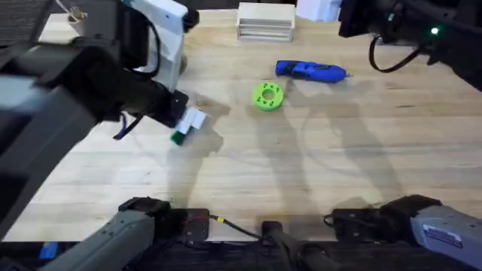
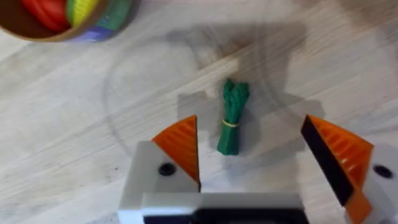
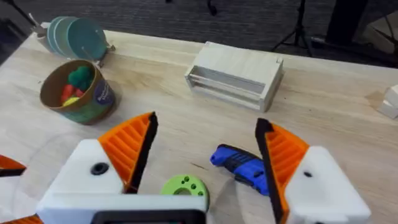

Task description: Pick up the gripper from the table and insert it into the empty holder that is missing its gripper. Then pick up a screw, insert it into the mounting hole, and use the screwdriver to tighten it. Finally, clean up the table by picking up the vegetable and placing it into the bucket.

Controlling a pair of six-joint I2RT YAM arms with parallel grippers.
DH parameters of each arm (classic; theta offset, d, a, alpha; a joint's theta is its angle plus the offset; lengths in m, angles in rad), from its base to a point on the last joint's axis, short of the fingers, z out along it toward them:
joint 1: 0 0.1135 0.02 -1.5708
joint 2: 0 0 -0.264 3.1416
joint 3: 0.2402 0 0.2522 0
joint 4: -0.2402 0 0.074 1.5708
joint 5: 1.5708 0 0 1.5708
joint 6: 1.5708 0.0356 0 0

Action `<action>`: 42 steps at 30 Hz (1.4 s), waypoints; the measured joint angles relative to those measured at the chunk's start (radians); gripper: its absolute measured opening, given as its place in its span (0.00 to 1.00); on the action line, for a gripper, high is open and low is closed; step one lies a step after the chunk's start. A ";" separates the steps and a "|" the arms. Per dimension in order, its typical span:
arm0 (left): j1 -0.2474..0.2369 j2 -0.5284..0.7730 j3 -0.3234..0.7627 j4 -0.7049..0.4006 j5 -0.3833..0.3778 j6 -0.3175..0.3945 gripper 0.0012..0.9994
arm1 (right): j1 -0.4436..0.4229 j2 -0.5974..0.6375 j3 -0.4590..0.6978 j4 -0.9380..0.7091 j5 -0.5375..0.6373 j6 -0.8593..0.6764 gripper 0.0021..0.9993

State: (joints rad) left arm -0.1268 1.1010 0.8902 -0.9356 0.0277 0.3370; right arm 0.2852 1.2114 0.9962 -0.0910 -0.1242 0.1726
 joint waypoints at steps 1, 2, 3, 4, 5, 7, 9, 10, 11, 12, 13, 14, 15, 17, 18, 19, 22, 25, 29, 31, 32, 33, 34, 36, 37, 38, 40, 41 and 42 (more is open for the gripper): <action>0.000 0.034 0.000 0.000 -0.003 0.000 0.99 | 0.000 0.002 0.000 0.000 0.000 0.000 0.99; 0.000 0.069 0.000 0.000 -0.004 0.000 0.99 | 0.000 0.004 0.000 -0.001 0.000 0.000 0.99; 0.000 0.096 0.000 -0.001 -0.006 0.000 0.99 | 0.000 0.007 0.000 -0.001 0.000 0.000 0.99; 0.000 0.132 0.000 -0.008 -0.007 0.000 0.99 | 0.000 0.012 0.000 -0.001 0.000 0.000 0.99; 0.000 0.159 0.000 -0.014 -0.007 0.002 0.99 | 0.000 0.017 0.000 -0.002 0.000 0.000 0.99; 0.000 0.218 0.000 -0.018 -0.011 0.016 0.99 | 0.000 0.023 0.000 -0.007 0.000 0.000 0.99; 0.000 0.265 0.000 -0.013 -0.014 0.030 0.99 | 0.000 0.027 0.000 -0.008 0.000 0.000 0.99; 0.000 0.287 0.000 -0.009 -0.015 0.037 0.99 | 0.000 0.028 0.000 -0.008 0.000 0.000 0.99; 0.000 0.303 0.000 -0.004 -0.018 0.041 0.99 | 0.000 0.028 0.000 -0.008 0.000 0.000 0.99; 0.000 0.322 0.000 0.003 -0.018 0.045 0.99 | 0.000 0.028 0.000 -0.008 0.000 0.000 0.99; 0.000 0.338 0.000 0.009 -0.021 0.048 0.99 | 0.000 0.028 0.000 -0.008 0.000 0.000 0.99; 0.000 0.355 0.000 0.014 -0.023 0.051 0.99 | 0.000 0.028 0.000 -0.008 0.000 0.000 0.99; 0.000 0.369 0.000 0.019 -0.025 0.052 0.99 | 0.000 0.028 0.000 -0.009 0.000 0.000 0.99; 0.000 0.396 0.000 0.027 -0.025 0.053 0.99 | 0.000 0.028 0.000 -0.010 0.000 0.000 0.99; 0.000 0.408 0.000 0.027 -0.025 0.053 0.99 | 0.000 0.028 0.000 -0.010 0.000 0.000 0.99; 0.000 0.421 0.000 0.028 -0.025 0.053 0.99 | 0.000 0.028 0.000 -0.010 0.000 0.000 0.99; 0.000 0.444 0.001 0.037 -0.024 0.054 0.99 | 0.000 0.028 0.000 -0.010 0.000 0.000 0.99; 0.000 0.445 0.002 0.037 -0.024 0.056 0.99 | 0.000 0.028 0.000 -0.010 0.000 0.000 0.99; 0.000 0.445 0.002 0.040 -0.021 0.056 0.88 | 0.000 0.028 0.000 -0.010 0.000 0.000 0.99; 0.000 0.445 0.002 0.044 -0.022 0.060 0.68 | 0.000 0.028 0.000 -0.011 0.000 0.000 0.99; 0.000 0.445 0.002 0.045 -0.022 0.061 0.59 | 0.000 0.028 0.000 -0.011 0.000 0.000 0.99; 0.000 0.445 0.002 0.046 -0.022 0.060 0.50 | 0.000 0.028 0.000 -0.011 0.000 0.000 0.99; 0.000 0.445 0.002 0.046 -0.023 0.061 0.42 | 0.000 0.028 0.000 -0.011 0.000 0.000 0.99; 0.000 0.445 0.003 0.049 -0.025 0.064 0.26 | 0.000 0.028 0.000 -0.011 0.000 0.000 0.99; 0.000 0.445 0.003 0.050 -0.025 0.063 0.15 | 0.000 0.028 0.000 -0.011 0.000 0.000 0.99; 0.000 0.444 0.005 0.051 -0.026 0.062 0.07 | 0.000 0.028 0.000 -0.011 0.000 0.000 0.99; 0.000 0.445 0.007 0.053 -0.025 0.067 0.01 | 0.000 0.028 0.000 -0.011 0.000 0.000 0.99; 0.000 0.445 0.007 0.053 -0.026 0.067 0.02 | 0.000 0.028 0.000 -0.011 0.000 0.000 0.99; 0.000 0.445 0.007 0.053 -0.026 0.067 0.02 | 0.000 0.028 0.000 -0.011 0.000 0.000 0.99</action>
State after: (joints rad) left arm -0.1268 1.5455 0.8970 -0.8825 0.0020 0.4038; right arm 0.2852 1.2392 0.9962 -0.1017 -0.1242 0.1726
